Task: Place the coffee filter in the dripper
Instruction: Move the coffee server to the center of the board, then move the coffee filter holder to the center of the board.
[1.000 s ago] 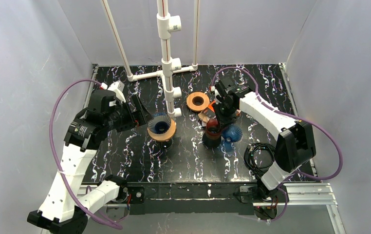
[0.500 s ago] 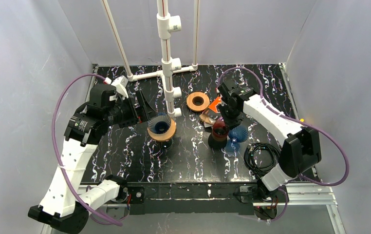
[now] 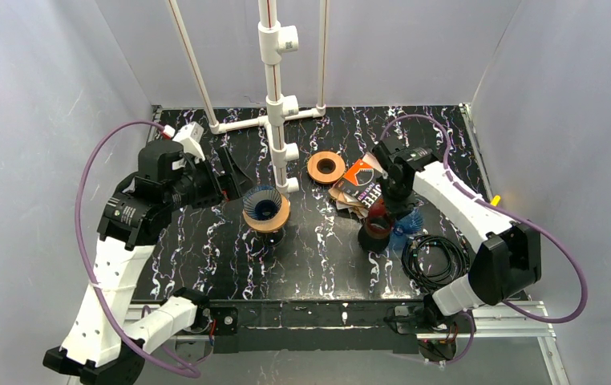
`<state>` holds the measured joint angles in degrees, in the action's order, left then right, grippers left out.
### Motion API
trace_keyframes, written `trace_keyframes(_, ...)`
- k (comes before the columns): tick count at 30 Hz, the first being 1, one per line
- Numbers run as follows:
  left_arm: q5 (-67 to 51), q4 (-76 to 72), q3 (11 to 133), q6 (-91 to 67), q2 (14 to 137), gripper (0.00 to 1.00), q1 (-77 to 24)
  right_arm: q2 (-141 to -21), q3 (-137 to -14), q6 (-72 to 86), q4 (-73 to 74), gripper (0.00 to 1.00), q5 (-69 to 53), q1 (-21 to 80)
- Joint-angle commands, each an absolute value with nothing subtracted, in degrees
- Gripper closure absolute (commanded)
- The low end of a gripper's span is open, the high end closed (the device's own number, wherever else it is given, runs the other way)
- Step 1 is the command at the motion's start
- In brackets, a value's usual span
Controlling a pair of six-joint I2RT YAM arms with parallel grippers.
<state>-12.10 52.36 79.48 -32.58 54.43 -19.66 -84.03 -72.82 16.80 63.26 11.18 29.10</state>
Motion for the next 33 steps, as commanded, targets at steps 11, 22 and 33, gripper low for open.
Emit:
trace_keyframes(11,-8.7,48.1,80.9,-29.2,49.6,0.02,-19.5,-82.6,-72.7,17.1,66.8,0.71,19.6,19.5)
trace_keyframes(22,-7.0,47.7,78.8,-29.0,48.0,0.02,-19.4,-80.9,-77.9,14.7,65.7,0.33,14.4,19.2)
trace_keyframes(33,-6.3,48.8,77.6,-29.2,48.2,0.02,-19.4,-81.1,-83.1,11.9,64.7,0.09,8.7,19.2)
